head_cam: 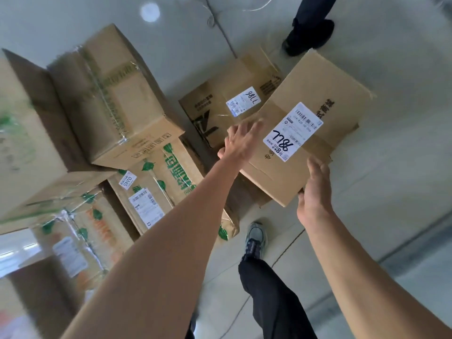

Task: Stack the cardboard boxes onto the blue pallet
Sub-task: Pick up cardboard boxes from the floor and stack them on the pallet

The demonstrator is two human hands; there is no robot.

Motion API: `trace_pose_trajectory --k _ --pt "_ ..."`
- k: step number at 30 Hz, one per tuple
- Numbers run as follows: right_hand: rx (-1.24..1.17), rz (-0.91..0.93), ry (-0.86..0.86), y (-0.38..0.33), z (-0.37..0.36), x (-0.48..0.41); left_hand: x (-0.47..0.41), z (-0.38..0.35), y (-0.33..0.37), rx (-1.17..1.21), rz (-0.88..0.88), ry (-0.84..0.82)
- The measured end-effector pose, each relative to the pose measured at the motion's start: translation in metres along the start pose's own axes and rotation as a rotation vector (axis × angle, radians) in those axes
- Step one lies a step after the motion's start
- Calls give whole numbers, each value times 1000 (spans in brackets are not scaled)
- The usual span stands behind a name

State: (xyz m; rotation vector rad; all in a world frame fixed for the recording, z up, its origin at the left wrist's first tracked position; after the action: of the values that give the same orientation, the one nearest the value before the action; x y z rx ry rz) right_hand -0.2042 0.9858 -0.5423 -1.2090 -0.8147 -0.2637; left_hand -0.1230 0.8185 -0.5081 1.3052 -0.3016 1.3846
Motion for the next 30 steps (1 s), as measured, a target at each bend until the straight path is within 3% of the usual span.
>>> trace_pose_trajectory --k 7,16,22,30 --pt "107 218 -138 -6 -45 77 87 71 -70 328 -6 143" --pt "251 319 -320 -25 -117 219 208 179 -158 606 -142 221" --pt "296 388 -414 2 -159 331 300 244 -245 730 -202 295" --pt "465 378 -649 77 -202 428 377 273 -384 915 -42 481"
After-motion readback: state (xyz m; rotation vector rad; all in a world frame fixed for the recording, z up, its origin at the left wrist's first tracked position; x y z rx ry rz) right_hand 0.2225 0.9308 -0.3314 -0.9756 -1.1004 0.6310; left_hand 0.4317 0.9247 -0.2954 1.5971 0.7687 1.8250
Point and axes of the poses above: each hand's wrist, its own x-axis away from the middle knuckle, its own z-axis out of the back of the hand, y = z × x, the point moved 1 cm from there along -x, towards the middle knuckle, and after that the axes turned 7 degrees about z, right-handed, at the moved point
